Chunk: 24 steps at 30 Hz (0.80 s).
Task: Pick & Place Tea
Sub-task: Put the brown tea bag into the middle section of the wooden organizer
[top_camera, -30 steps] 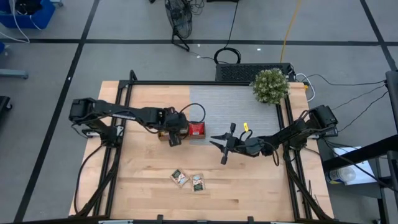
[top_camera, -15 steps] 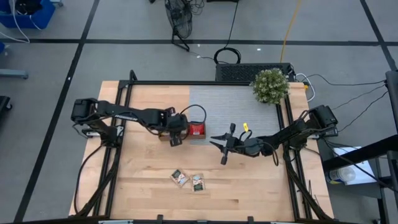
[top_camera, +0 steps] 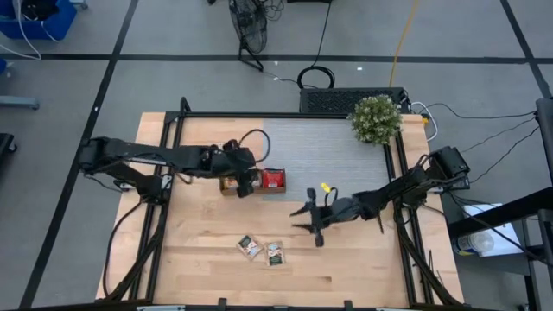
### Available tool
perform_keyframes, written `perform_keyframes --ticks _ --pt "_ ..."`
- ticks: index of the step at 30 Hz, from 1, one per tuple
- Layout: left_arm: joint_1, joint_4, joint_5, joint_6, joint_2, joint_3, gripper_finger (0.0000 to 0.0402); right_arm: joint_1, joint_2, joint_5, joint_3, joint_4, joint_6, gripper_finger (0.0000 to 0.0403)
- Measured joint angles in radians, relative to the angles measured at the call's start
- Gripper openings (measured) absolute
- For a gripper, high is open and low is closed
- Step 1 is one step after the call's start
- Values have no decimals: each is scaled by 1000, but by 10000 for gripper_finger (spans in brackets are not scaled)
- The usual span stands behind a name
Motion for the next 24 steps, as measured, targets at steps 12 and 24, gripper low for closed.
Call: perform_keyframes --ticks 12,24 --pt "-56 197 3 -19 -128 -2 152 74 252 -205 435 -689 128 242" --pt "-105 205 9 -24 -125 -1 152 67 368 -500 542 -712 -41 209"
